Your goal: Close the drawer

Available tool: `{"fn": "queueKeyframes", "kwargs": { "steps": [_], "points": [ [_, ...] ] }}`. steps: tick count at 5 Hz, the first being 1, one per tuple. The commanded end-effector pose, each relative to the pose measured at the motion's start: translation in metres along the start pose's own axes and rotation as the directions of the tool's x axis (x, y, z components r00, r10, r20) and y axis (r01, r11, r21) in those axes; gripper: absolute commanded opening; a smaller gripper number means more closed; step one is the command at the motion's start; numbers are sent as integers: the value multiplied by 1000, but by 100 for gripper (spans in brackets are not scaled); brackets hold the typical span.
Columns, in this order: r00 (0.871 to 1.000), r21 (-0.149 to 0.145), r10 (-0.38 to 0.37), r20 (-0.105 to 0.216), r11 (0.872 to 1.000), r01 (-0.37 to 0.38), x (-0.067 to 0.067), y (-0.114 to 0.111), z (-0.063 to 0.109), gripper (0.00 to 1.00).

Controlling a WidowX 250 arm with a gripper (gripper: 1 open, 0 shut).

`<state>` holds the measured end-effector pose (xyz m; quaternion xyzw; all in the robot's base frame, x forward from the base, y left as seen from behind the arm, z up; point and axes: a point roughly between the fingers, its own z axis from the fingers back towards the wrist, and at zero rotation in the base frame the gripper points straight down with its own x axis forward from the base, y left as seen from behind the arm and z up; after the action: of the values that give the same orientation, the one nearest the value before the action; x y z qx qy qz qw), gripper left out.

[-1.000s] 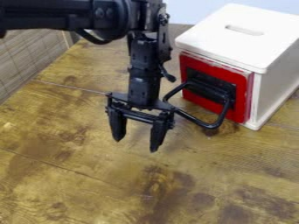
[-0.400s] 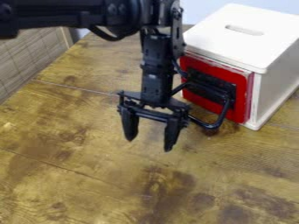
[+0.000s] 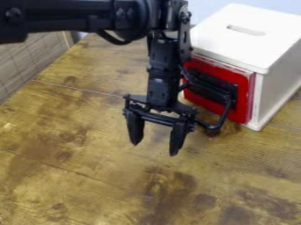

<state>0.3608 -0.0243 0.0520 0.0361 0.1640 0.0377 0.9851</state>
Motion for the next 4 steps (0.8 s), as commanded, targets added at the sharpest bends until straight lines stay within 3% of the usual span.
{"fn": "queueKeyframes", "kwargs": {
  "steps": [1,2,3,4],
  "points": [
    [996,-40,73,56,997,-70,0,17,17,100],
    [994,-47,98,53,994,-95,-4,21,14,100],
    [992,-49,106,63,994,-103,-11,20,22,100],
    [994,-41,59,88,998,-55,-13,20,34,100]
  ]
}}
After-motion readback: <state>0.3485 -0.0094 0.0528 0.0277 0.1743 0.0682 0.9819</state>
